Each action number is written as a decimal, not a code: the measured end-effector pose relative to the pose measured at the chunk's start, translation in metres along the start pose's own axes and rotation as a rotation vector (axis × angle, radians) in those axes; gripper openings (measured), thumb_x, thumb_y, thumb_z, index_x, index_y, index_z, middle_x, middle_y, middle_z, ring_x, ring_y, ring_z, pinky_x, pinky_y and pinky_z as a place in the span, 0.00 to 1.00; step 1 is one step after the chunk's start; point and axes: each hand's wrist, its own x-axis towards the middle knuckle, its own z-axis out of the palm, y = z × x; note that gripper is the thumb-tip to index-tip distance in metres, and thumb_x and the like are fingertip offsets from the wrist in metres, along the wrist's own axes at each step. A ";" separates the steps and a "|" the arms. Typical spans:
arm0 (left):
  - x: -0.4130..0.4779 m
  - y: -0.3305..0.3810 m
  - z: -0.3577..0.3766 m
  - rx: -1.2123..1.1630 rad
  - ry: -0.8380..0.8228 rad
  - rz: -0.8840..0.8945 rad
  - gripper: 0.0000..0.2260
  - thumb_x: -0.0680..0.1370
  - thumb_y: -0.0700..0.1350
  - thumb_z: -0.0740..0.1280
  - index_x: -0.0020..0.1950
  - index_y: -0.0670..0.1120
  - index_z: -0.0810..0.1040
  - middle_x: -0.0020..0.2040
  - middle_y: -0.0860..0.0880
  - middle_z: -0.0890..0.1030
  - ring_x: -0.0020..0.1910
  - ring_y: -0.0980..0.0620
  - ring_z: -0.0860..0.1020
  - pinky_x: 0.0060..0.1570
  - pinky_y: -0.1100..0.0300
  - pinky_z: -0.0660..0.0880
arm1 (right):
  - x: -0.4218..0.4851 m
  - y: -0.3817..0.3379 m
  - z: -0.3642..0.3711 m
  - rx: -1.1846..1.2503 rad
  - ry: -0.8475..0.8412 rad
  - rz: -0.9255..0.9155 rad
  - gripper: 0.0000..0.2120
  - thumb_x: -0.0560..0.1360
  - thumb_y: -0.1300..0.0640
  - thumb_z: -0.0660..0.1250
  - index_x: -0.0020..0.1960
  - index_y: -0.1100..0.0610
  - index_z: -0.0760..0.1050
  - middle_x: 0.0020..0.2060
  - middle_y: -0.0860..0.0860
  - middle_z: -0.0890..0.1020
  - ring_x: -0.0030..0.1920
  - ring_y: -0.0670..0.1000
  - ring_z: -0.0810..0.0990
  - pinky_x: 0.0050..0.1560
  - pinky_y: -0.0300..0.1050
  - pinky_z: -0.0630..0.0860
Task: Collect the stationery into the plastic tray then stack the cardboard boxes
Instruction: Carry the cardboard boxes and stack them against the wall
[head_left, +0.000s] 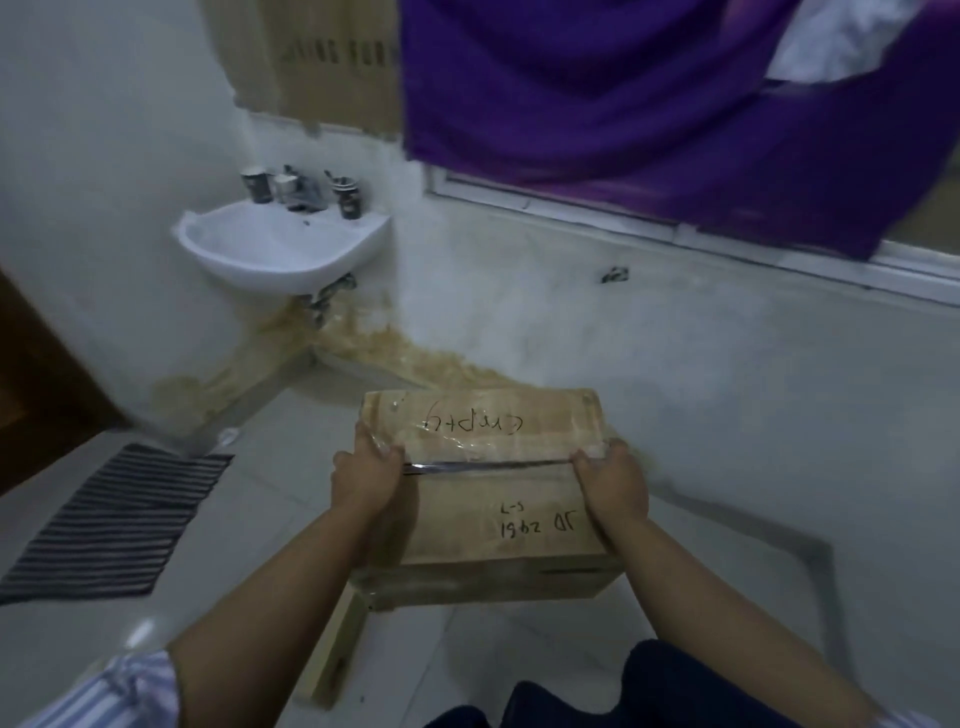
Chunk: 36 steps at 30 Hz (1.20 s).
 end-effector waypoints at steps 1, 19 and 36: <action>0.006 0.014 0.013 0.013 -0.028 0.026 0.28 0.79 0.53 0.58 0.77 0.51 0.52 0.67 0.33 0.66 0.65 0.33 0.68 0.65 0.45 0.66 | 0.008 0.010 -0.009 0.005 0.024 0.028 0.23 0.77 0.49 0.62 0.65 0.62 0.67 0.58 0.62 0.76 0.57 0.63 0.75 0.51 0.50 0.72; 0.113 0.214 0.177 0.346 -0.536 0.577 0.27 0.80 0.53 0.59 0.75 0.47 0.53 0.68 0.34 0.68 0.64 0.32 0.71 0.62 0.44 0.69 | 0.081 0.104 -0.067 0.131 0.506 0.618 0.23 0.78 0.48 0.60 0.66 0.62 0.65 0.59 0.64 0.73 0.59 0.63 0.73 0.56 0.53 0.71; -0.021 0.292 0.393 0.486 -0.979 0.892 0.30 0.78 0.54 0.62 0.76 0.47 0.53 0.70 0.39 0.68 0.67 0.38 0.70 0.64 0.48 0.69 | 0.005 0.257 -0.132 0.223 0.805 1.170 0.24 0.77 0.48 0.61 0.66 0.62 0.65 0.60 0.63 0.73 0.58 0.64 0.73 0.57 0.55 0.71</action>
